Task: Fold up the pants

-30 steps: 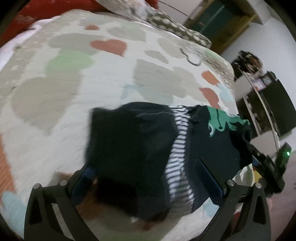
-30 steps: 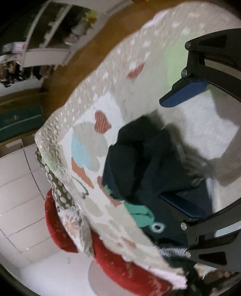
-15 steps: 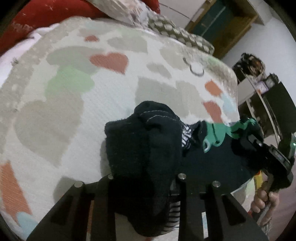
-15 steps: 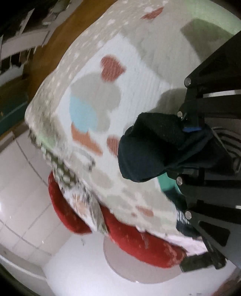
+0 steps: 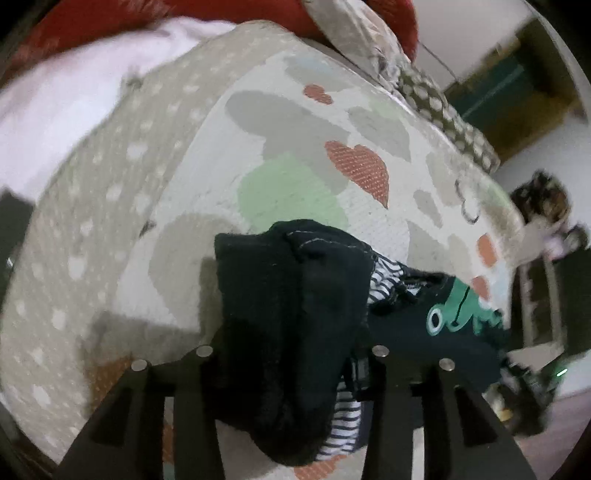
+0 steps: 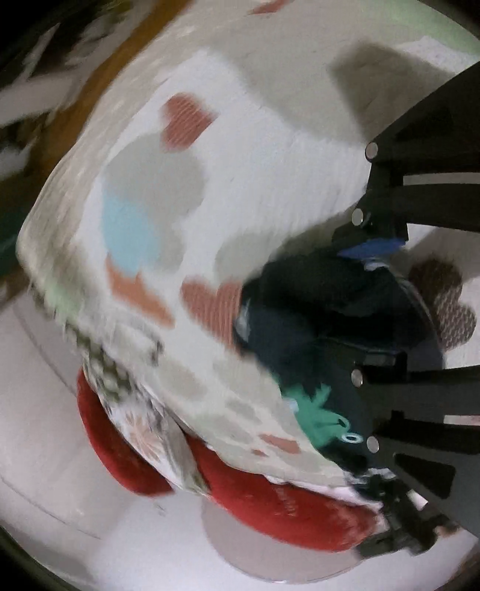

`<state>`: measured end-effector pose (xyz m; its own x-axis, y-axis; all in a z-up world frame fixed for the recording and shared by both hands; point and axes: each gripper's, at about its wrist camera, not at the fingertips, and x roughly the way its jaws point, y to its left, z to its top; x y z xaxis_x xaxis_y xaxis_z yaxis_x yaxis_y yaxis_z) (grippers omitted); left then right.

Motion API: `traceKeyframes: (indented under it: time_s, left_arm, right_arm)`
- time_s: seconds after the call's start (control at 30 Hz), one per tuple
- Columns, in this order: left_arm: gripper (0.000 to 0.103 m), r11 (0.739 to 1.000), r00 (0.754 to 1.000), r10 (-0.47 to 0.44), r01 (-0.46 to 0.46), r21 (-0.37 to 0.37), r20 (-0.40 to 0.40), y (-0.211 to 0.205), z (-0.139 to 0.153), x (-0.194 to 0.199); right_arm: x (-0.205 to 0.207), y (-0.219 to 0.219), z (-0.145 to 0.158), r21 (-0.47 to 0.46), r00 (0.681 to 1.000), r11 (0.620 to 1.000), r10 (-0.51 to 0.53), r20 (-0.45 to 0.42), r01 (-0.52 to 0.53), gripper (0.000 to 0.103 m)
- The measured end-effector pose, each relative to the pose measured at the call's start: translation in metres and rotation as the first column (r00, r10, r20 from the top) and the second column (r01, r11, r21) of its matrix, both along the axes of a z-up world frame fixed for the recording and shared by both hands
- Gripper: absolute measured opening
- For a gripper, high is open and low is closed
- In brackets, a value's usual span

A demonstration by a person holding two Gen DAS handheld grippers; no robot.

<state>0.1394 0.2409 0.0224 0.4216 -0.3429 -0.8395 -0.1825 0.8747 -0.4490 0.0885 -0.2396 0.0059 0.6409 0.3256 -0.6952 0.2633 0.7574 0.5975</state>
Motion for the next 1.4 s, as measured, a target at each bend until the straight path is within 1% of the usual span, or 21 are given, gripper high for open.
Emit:
traceKeyframes:
  time_s: [0.03,0.07,0.17,0.23,0.33,0.37,0.47,0.53,0.6,0.7,0.77,0.87,0.97,1.0,1.03,1.07,1.1,1.13,1.17,1.23,1.4]
  left_arm:
    - [0.043,1.000,1.000,0.007,-0.007,-0.020,0.004,0.005,0.001,-0.003]
    - [0.044,1.000,1.000,0.010,-0.009,-0.025,0.009,0.008,0.002,-0.005]
    - [0.049,0.999,0.999,0.015,-0.013,-0.039,0.033,0.013,0.009,-0.013]
    - [0.052,0.999,0.999,0.018,-0.016,-0.033,0.047,0.014,0.013,-0.021]
    - [0.058,0.999,0.996,0.038,-0.040,0.014,0.083,0.021,0.021,-0.028]
    - [0.060,0.999,0.995,0.042,-0.044,0.017,0.092,0.025,0.023,-0.030]
    - [0.060,0.997,0.993,0.072,-0.073,0.013,0.096,0.042,0.029,-0.035]
    - [0.060,0.997,0.992,0.073,-0.077,0.033,0.103,0.047,0.033,-0.040]
    - [0.061,0.995,0.993,0.060,-0.068,0.075,0.103,0.045,0.035,-0.049]
    - [0.062,0.992,0.995,0.016,-0.028,0.125,0.095,0.033,0.031,-0.060]
    - [0.062,0.988,0.997,-0.025,0.013,0.152,0.072,0.018,0.022,-0.067]
    - [0.062,0.986,0.997,-0.069,0.063,0.155,0.035,-0.001,0.005,-0.071]
    - [0.061,0.983,0.997,-0.077,0.078,0.169,-0.009,-0.018,-0.010,-0.071]
    - [0.056,0.976,0.997,-0.080,0.080,0.203,-0.004,-0.024,-0.011,-0.073]
    - [0.031,0.965,0.996,-0.090,0.086,0.249,0.006,-0.030,-0.010,-0.074]
    - [0.007,0.959,0.994,-0.105,0.098,0.266,0.011,-0.035,-0.009,-0.074]
    - [0.007,0.963,0.993,-0.115,0.108,0.245,0.012,-0.038,-0.006,-0.074]
    - [0.007,0.963,0.995,-0.099,0.091,0.253,0.022,-0.037,-0.003,-0.076]
    - [0.007,0.962,0.995,-0.095,0.082,0.259,0.040,-0.037,0.002,-0.079]
    - [0.006,0.964,0.993,-0.095,0.075,0.257,0.068,-0.033,0.014,-0.084]
    - [0.006,0.972,0.989,-0.116,0.093,0.218,0.096,-0.027,0.036,-0.093]
  right_arm:
    - [-0.004,-0.007,-0.001,0.023,1.000,1.000,-0.017,0.002,0.017,0.053]
    - [-0.012,-0.017,0.000,0.021,0.998,0.998,-0.058,0.007,0.058,0.053]
    - [-0.025,-0.035,0.017,-0.048,0.993,0.993,-0.110,0.032,0.111,0.053]
    - [-0.029,-0.039,0.026,-0.060,0.992,0.991,-0.113,0.050,0.115,0.053]
    - [-0.034,-0.033,0.039,-0.085,0.995,0.994,-0.070,0.071,0.076,0.054]
    - [-0.034,-0.028,0.041,-0.094,0.996,0.994,-0.053,0.072,0.060,0.054]
    - [-0.031,-0.008,0.039,-0.130,0.998,0.991,0.013,0.066,-0.004,0.054]
    - [-0.028,0.006,0.035,-0.162,0.997,0.986,0.049,0.055,-0.039,0.054]
    - [-0.025,0.018,0.030,-0.181,0.997,0.981,0.071,0.042,-0.062,0.054]
    - [-0.024,0.025,0.026,-0.181,0.996,0.981,0.081,0.036,-0.074,0.054]
    - [-0.024,0.029,0.025,-0.189,0.996,0.979,0.086,0.034,-0.078,0.054]
    - [-0.027,0.034,0.027,-0.221,0.995,0.972,0.091,0.037,-0.080,0.054]
    - [-0.026,0.039,0.027,-0.252,0.995,0.964,0.097,0.034,-0.086,0.054]
    - [-0.026,0.041,0.027,-0.259,0.994,0.962,0.100,0.032,-0.088,0.054]
    - [-0.024,0.045,0.024,-0.274,0.994,0.957,0.108,0.028,-0.097,0.054]
    - [-0.021,0.048,0.022,-0.283,0.992,0.953,0.120,0.026,-0.108,0.054]
    - [-0.018,0.054,0.019,-0.293,0.989,0.947,0.143,0.023,-0.131,0.050]
    - [-0.016,0.057,0.018,-0.299,0.987,0.943,0.157,0.019,-0.144,0.023]
    - [-0.014,0.061,0.015,-0.307,0.985,0.938,0.174,0.008,-0.163,0.011]
    - [-0.016,0.063,0.016,-0.296,0.983,0.940,0.181,0.009,-0.171,0.007]
    - [-0.034,0.060,0.042,-0.273,0.978,0.945,0.203,0.052,-0.181,0.006]
